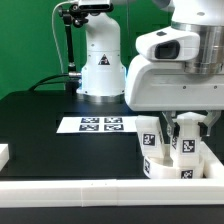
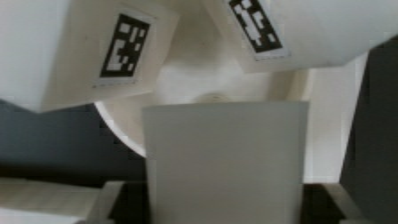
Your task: Assemble stool
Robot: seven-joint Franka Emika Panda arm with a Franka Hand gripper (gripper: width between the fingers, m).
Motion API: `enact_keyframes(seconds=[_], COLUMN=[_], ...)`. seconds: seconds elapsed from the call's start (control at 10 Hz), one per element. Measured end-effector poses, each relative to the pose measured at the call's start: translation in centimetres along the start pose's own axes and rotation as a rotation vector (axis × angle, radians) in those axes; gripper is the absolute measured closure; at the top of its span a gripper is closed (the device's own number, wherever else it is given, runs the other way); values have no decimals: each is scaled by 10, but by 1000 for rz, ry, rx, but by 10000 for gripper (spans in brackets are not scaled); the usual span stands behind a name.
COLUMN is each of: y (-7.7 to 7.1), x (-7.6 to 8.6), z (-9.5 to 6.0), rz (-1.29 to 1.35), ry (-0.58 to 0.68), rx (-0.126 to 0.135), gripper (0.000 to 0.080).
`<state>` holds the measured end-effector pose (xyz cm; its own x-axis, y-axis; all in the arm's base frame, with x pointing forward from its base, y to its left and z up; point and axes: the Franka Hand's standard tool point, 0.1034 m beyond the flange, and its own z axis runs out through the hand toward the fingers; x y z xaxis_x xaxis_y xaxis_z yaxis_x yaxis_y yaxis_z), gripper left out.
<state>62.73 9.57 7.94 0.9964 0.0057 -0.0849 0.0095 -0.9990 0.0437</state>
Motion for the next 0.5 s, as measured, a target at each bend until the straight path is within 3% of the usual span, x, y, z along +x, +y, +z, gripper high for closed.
enact_keyframes(seconds=[0.4,0.5], y=[0,-1], x=[0,1], z=[1,2], rz=[289,405], ry=[-1,7], rx=[3,25], gripper=[462,461])
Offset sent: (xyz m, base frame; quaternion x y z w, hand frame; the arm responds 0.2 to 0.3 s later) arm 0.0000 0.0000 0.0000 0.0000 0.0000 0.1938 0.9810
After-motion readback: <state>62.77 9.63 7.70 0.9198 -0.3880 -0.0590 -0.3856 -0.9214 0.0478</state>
